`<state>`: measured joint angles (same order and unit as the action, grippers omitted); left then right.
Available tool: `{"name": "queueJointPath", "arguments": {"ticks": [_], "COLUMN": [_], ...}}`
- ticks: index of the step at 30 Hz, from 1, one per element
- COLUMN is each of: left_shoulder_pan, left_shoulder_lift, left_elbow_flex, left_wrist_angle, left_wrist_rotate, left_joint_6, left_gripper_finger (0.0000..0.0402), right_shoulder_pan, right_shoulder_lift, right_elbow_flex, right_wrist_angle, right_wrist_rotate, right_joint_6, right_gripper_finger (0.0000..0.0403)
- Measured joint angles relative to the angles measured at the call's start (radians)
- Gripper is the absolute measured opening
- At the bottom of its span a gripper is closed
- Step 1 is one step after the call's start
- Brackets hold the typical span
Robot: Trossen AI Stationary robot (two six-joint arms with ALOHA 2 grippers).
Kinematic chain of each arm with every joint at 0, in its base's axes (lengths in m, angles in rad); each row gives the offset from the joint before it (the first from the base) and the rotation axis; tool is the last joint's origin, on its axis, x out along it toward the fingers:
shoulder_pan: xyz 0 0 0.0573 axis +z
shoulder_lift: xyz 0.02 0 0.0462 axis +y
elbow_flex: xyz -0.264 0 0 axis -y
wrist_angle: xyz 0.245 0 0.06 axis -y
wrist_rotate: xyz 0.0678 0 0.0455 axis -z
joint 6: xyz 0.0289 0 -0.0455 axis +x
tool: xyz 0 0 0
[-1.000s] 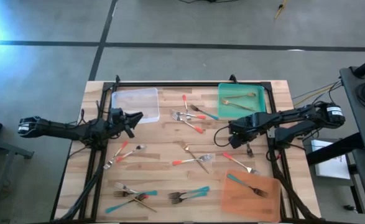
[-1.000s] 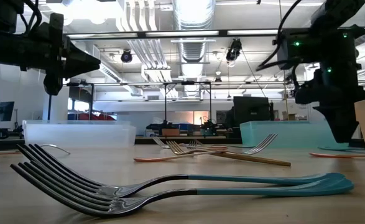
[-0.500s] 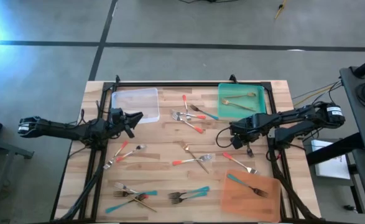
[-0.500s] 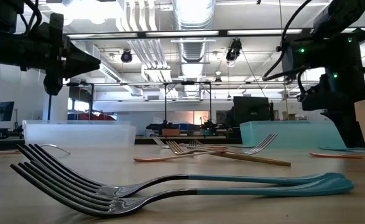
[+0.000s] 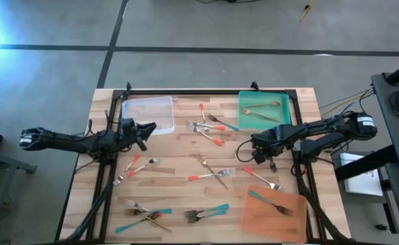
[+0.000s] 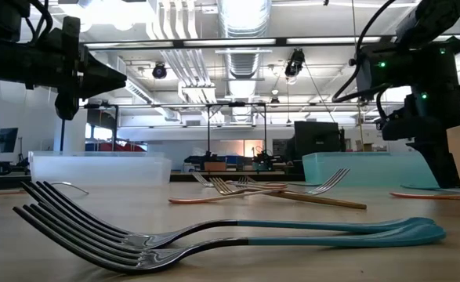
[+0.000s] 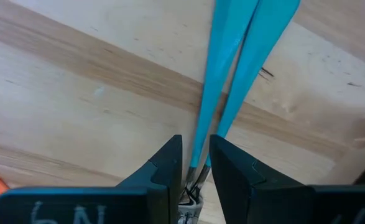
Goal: Sort silverware by color (type)
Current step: Put the blue fork into the orange bin
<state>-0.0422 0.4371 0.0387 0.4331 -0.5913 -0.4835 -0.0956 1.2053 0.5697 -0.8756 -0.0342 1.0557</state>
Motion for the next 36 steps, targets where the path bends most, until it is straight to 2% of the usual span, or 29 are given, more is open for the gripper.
{"name": "queueJointPath", "arguments": {"ticks": [7,18,25,36], "left_shoulder_pan": [0.0,0.0,0.0,0.0], "left_shoulder_lift": [0.0,0.0,0.0,0.0], "left_elbow_flex": [0.0,0.0,0.0,0.0], "left_wrist_angle": [0.0,0.0,0.0,0.0], "left_wrist_rotate": [0.0,0.0,0.0,0.0], "left_joint_6": [0.0,0.0,0.0,0.0], "left_gripper_finger": [0.0046,0.0046,0.0046,0.0046], "right_shoulder_pan": [0.017,0.061,0.067,0.067], "right_shoulder_lift": [0.0,-0.001,0.002,0.005], "right_elbow_flex": [-0.002,-0.033,-0.033,-0.038], "right_wrist_angle": [0.005,0.078,0.094,0.099], "right_wrist_rotate": [-0.049,-0.036,-0.002,0.02], "right_joint_6": [0.003,0.086,-0.084,-0.09], "right_gripper_finger": [0.0073,0.0073,0.0073,0.0061]}}
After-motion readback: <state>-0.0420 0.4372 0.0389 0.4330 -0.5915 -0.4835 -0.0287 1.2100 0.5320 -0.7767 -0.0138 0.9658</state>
